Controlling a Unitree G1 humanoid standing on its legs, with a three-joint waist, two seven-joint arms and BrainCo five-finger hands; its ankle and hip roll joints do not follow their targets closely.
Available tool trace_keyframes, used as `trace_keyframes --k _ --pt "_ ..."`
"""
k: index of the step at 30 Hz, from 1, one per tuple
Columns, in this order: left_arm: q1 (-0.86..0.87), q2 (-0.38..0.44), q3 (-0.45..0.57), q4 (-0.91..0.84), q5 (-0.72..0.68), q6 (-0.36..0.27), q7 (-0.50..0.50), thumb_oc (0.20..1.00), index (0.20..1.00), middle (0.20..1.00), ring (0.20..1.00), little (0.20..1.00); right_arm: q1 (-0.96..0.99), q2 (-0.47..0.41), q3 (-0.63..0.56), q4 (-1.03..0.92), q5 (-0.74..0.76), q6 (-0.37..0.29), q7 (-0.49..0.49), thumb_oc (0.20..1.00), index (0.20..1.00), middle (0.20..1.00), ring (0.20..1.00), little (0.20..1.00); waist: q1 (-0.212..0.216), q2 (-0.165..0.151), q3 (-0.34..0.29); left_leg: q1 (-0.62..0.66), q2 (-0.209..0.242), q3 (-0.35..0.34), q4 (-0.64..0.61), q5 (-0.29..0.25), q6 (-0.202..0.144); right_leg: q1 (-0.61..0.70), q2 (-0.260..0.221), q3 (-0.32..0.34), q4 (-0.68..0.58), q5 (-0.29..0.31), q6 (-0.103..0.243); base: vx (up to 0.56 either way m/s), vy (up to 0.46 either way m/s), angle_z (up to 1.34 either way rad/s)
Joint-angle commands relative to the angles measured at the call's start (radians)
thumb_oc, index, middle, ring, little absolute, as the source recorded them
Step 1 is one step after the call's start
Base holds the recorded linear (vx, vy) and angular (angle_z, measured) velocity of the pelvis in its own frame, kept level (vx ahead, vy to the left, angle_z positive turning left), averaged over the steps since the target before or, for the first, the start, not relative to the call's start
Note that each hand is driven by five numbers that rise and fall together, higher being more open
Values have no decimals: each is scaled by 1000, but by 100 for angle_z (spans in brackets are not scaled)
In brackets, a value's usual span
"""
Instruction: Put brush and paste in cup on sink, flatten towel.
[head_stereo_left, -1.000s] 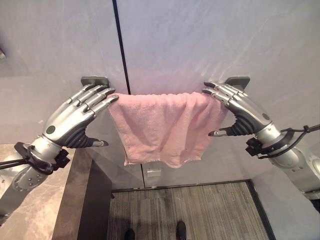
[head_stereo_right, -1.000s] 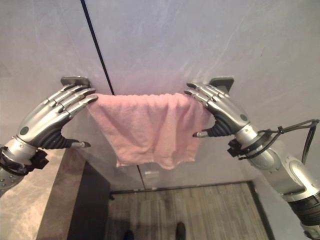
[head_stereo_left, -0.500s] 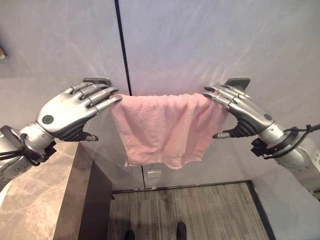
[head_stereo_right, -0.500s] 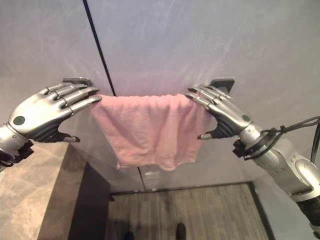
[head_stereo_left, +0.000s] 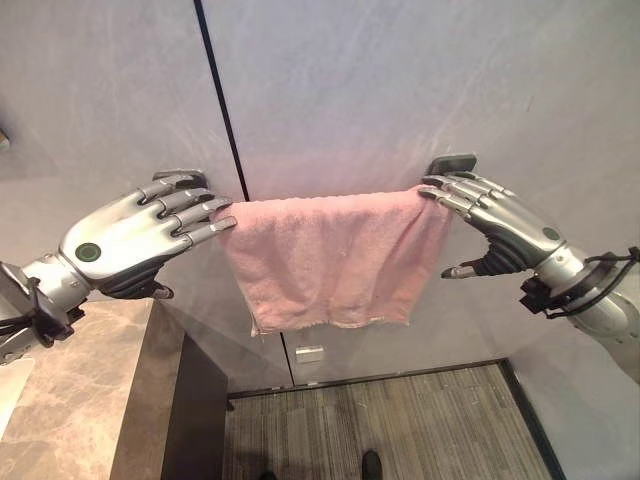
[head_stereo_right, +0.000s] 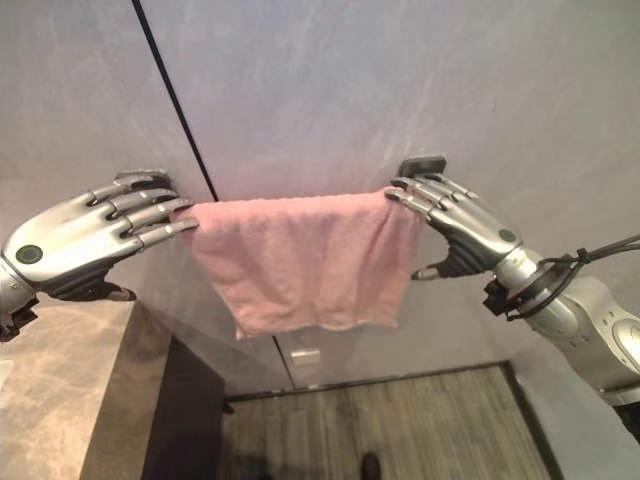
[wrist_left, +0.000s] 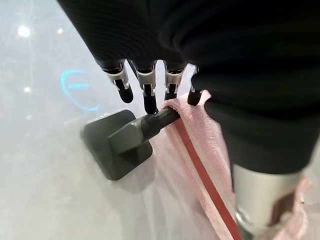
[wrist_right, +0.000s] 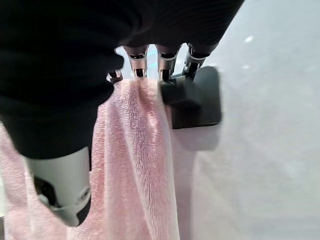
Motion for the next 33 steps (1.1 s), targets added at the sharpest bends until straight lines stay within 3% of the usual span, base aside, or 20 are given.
trace_keyframes --k 1,11,18,21,22,24,25,26,33 --pt "101 24 26 63 43 6 -36 1000 1000 1000 1000 1000 37 -43 -30 52 24 30 16 1000 1000 1000 1000 1000 -12 -16 -11 18 8 7 4 12 -5 49 -48 -49 -1 -44 76 0 0 0" --pt "233 -41 167 55 37 29 -59 1000 1000 1000 1000 1000 30 -7 -28 35 33 41 47 1000 1000 1000 1000 1000 -3 -38 -12 22 14 -4 4 9 -6 65 -41 -67 -1 -52 69 0 0 0" --pt "102 -77 69 36 15 32 -39 1000 1000 1000 1000 1000 21 20 -12 39 34 47 46 1000 1000 1000 1000 1000 -12 -50 -16 20 17 -12 4 10 -10 71 -40 -76 -1 -54 66 -1 -1 0" --pt "-65 -196 -64 60 -42 42 27 1000 1000 1000 1000 1000 37 95 -25 65 53 56 22 1000 1000 1000 1000 1000 -14 -54 -18 15 16 -22 4 14 -11 72 -42 -88 -1 -54 64 -21 -7 9" --pt "-87 -195 -85 65 -40 43 27 1000 1000 1000 1000 1000 43 91 -32 67 53 55 21 1000 1000 1000 1000 1000 -9 -51 -17 14 15 -25 4 14 -11 72 -42 -90 -1 -54 64 -16 0 18" --pt "-215 -386 -191 116 -153 60 78 1000 1000 1000 1000 1000 59 254 -50 113 124 72 -20 1000 1000 1000 1000 1000 -9 -54 -20 15 14 -31 4 13 -8 78 -46 -95 -1 -54 60 -27 0 16" --pt "-227 -385 -202 121 -151 60 80 1000 1000 1000 1000 1000 62 253 -55 114 123 71 -21 1000 1000 1000 1000 1000 -5 -53 -19 14 14 -31 4 14 -8 77 -46 -95 -1 -54 60 -19 -4 8" --pt "-274 -475 -241 113 -183 67 100 1000 1000 1000 1000 1000 55 319 -54 116 148 77 -43 1000 1000 1000 1000 1000 -7 -55 -22 19 14 -32 4 12 -7 81 -47 -96 -1 -55 58 -11 -3 6" --pt "-334 -768 -288 138 -259 86 198 1000 1000 1000 1000 1000 55 556 -90 106 242 56 -108 1000 1000 1000 1000 1000 -15 -60 -42 38 14 -25 4 2 -4 103 -48 -95 -1 -61 52 -6 2 1"
